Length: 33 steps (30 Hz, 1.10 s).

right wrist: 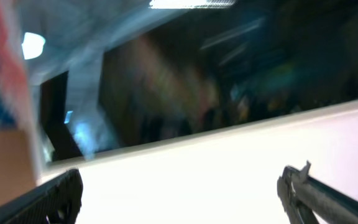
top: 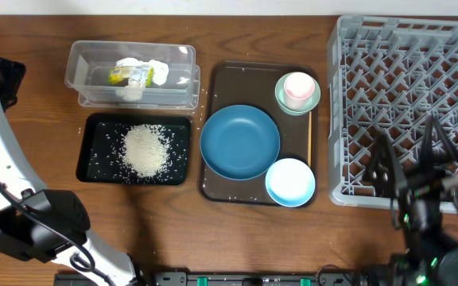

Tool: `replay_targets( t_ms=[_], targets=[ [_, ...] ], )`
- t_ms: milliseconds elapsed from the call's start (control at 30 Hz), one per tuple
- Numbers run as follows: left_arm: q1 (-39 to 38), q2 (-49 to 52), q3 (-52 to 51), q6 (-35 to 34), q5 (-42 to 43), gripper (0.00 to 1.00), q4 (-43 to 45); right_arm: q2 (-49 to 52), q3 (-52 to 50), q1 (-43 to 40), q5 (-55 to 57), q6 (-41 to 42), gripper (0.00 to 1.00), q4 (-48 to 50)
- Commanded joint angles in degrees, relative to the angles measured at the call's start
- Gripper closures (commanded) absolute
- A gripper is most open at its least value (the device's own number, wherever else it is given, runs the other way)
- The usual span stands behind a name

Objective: Sort waste into correct bins and load items into the dishwasher rack

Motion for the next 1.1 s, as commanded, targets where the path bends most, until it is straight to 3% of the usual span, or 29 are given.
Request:
replay_targets(
  t_ms=[0, 167, 267, 400, 500, 800, 933, 1067],
  targets=[
    [0.0, 0.4, 0.2, -0.1, -0.6, 0.01, -0.2, 16.9, 17.2, 0.2, -20.4, -5.9, 0.01, -5.6],
    [0.0, 0.4, 0.2, -0.1, -0.6, 0.01, -0.2, 40.4, 45.1, 3.3, -37.5, -10.3, 0.01, -27.5],
    [0.0, 0.4, 0.2, -0.1, -0.6, 0.01, -0.2, 53.2, 61.2, 10.2, -36.0, -18.9, 0.01, -47.6],
    [0.0, 0.4, 0.2, -0.1, -0.6, 0.01, -0.2, 64.1, 72.8, 19.6, -24.9, -27.2, 0.01, -65.1],
    [0.0, 0.4, 0.2, -0.1, -0.6, 0.01, -0.2, 69.6, 75.0, 25.8, -17.0, -27.9, 0.01, -70.0],
    [0.0, 0.4, 0.2, -0.1, -0.6, 0.01, -0.2, 81.3, 74.9, 36.3, -17.8, -27.1, 0.01, -75.7],
    [0.0, 0.4, 0.2, -0.1, -0.6, 0.01, -0.2, 84.9, 74.9, 39.8, -4.2, -27.3, 0.08, -78.6],
    [0.0, 0.4, 0.2, -0.1, -0.6, 0.01, -0.2, 87.4, 74.9, 45.2, 13.7, -27.7, 0.05, -80.0]
  ],
)
